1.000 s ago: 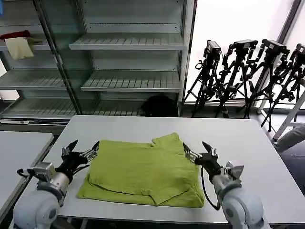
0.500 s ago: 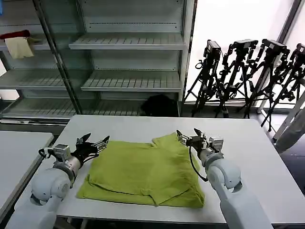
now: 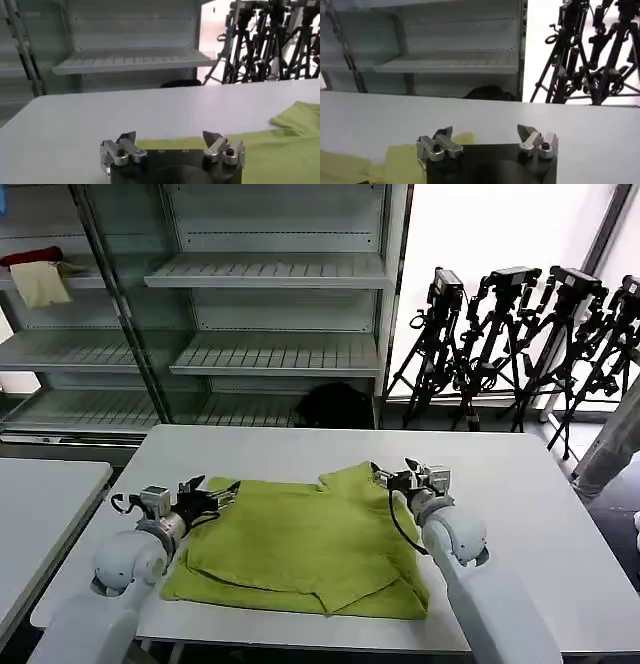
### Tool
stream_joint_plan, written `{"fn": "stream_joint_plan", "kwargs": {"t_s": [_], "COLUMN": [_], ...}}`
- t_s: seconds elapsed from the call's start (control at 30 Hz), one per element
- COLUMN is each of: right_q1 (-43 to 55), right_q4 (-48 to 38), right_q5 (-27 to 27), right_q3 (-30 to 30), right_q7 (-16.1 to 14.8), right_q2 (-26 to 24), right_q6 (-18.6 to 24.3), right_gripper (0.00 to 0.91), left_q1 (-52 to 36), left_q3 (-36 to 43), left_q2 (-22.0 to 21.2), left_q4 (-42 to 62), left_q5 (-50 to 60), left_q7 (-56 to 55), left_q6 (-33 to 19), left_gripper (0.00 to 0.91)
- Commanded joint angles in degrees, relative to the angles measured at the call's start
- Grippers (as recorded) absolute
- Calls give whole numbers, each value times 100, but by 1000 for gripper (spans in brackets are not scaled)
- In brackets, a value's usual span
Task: Fold and organize the clothes.
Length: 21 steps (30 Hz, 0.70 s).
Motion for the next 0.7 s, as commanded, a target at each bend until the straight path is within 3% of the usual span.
{"fn": "stream_joint_plan", "kwargs": {"t_s": [0.03, 0.33, 0.53, 0.7], "right_q1": [94, 190, 233, 245], "right_q4": [-247, -450, -476, -548], "right_q5": [-88, -231, -304, -409], "right_q3": [-51, -80, -121, -152], "right_q7": [0, -40, -72, -95], "right_q2": [24, 194, 238, 305], "right_q6": [4, 12, 14, 13], "right_gripper": [907, 907, 907, 907], "left_q1": [-337, -572, -562, -592], "left_q3": [143, 60, 63, 71], "left_q2": [-70, -103, -116, -170], "left_q4": [673, 1121, 1161, 1207], "left_q5": [214, 313, 374, 446], "left_q7": [102, 249, 316, 349], "left_q6": [-6, -16, -17, -21], "left_gripper": [907, 907, 846, 746]}}
